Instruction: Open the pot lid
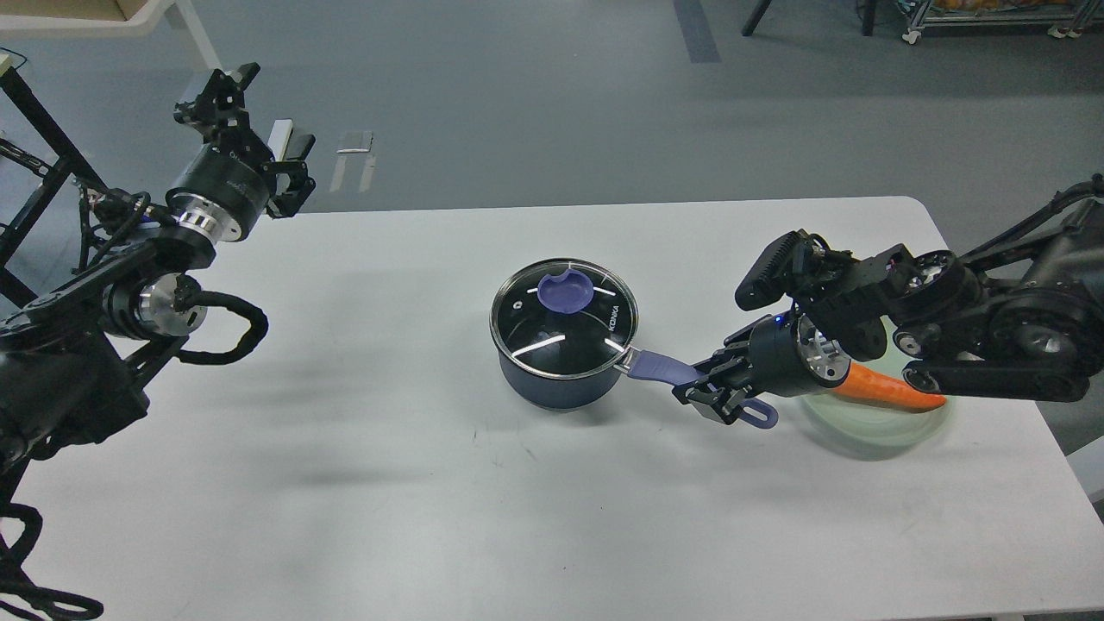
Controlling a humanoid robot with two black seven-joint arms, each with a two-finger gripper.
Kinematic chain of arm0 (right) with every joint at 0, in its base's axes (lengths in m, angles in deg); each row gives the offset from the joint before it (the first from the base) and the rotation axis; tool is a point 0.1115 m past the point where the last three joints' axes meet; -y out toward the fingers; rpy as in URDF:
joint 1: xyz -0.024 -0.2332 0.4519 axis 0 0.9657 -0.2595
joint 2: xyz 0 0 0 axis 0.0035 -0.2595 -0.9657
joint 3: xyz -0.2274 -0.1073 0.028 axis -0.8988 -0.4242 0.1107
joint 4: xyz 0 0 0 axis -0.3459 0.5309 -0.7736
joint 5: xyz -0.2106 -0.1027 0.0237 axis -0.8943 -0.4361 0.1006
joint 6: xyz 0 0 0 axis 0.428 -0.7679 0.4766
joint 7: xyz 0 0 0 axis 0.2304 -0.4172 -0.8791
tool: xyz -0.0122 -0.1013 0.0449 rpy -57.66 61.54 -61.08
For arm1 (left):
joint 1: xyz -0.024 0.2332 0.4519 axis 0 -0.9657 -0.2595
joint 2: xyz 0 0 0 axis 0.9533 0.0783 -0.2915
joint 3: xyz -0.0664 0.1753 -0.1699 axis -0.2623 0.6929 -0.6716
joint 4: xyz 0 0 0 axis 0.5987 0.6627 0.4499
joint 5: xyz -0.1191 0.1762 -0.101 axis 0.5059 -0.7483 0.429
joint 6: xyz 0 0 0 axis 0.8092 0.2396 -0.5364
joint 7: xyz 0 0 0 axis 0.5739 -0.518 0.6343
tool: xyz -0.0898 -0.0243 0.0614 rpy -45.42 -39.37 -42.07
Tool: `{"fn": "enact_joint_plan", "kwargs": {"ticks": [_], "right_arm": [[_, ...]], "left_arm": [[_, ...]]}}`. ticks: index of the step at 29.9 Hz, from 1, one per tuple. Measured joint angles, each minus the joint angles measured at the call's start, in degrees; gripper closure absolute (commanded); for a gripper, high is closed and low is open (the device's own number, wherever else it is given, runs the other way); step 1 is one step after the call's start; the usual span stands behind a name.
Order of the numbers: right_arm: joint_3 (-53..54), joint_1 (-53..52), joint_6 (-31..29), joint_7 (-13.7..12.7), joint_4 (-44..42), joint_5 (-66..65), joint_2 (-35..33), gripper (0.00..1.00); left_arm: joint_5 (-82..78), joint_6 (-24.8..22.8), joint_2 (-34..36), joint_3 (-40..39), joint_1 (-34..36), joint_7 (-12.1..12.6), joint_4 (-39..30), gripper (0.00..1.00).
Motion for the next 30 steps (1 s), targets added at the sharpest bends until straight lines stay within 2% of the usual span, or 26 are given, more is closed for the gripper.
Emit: {"fn": "enact_joint_plan", "kwargs": {"ticks": [6,15,21,26,30], "right_arm": [[0.25,-0.42,0.14,0.01,-0.04,0.18,-0.09,0.78],[0.37,0.11,0.32,0.05,-0.01,0.11,-0.07,0.81],[0.38,0.12,0.38,0.09,0.15,0.04,0.08,0.81],[0.37,-0.25,0.38,0.10,0.22,0.02,0.27,0.81],[0.36,-0.29,0.39,0.10,0.22,0.02,0.95,0.81]], "left_arm": [[-13.29,0.11,0.04,1.01,4.71,0.31,-3.13,0.01],[-42.31,1.34,-1.15,4.84,8.70,-0.53,-15.98,0.01],[-62.15,2.73,-2.00,7.84,10.18,-0.38,-21.82,0.01],[-80.32,6.61,-3.14,11.32,10.26,-0.04,-23.04,0.01],[-93.13,12.25,-3.63,17.76,10.76,0.76,-22.67,0.01]]}}
